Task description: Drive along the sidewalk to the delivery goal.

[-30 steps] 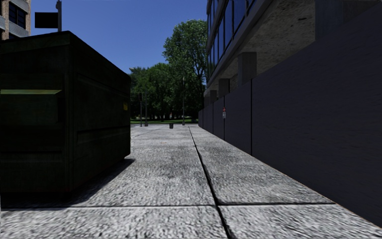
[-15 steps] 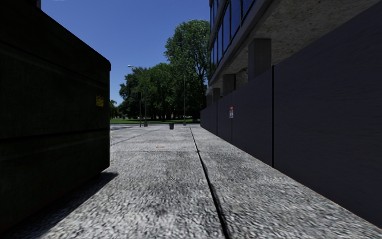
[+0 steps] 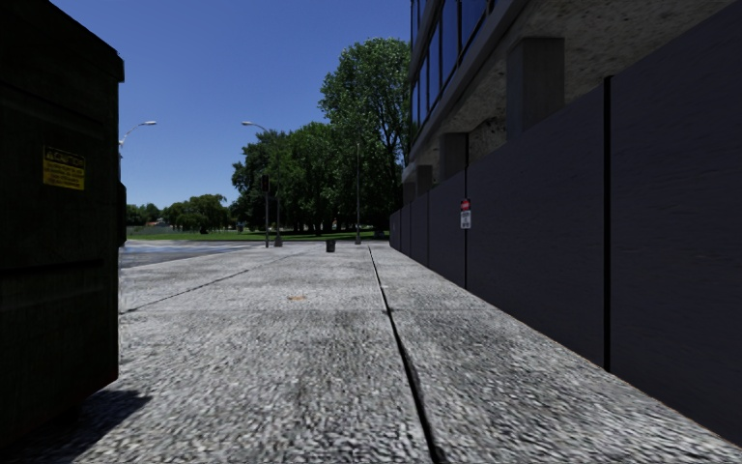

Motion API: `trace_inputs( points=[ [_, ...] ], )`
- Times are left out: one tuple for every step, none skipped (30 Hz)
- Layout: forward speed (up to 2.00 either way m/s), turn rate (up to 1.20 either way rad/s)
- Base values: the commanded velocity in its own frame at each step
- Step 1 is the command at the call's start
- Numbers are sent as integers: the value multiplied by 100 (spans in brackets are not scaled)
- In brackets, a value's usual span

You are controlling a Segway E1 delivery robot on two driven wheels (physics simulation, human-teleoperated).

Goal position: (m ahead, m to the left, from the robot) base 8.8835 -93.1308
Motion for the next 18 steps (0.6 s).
trace_inputs(
  points=[
    [200, 0],
    [200, 0],
    [200, 0],
    [200, 0],
    [200, 0],
    [200, 0],
    [200, 0],
    [200, 0],
    [200, 0],
    [200, 0],
    [200, 0],
    [200, 0],
    [200, 1],
    [200, 6],
    [200, 7],
    [200, 7],
    [200, 7],
    [200, 0]
  ],
)
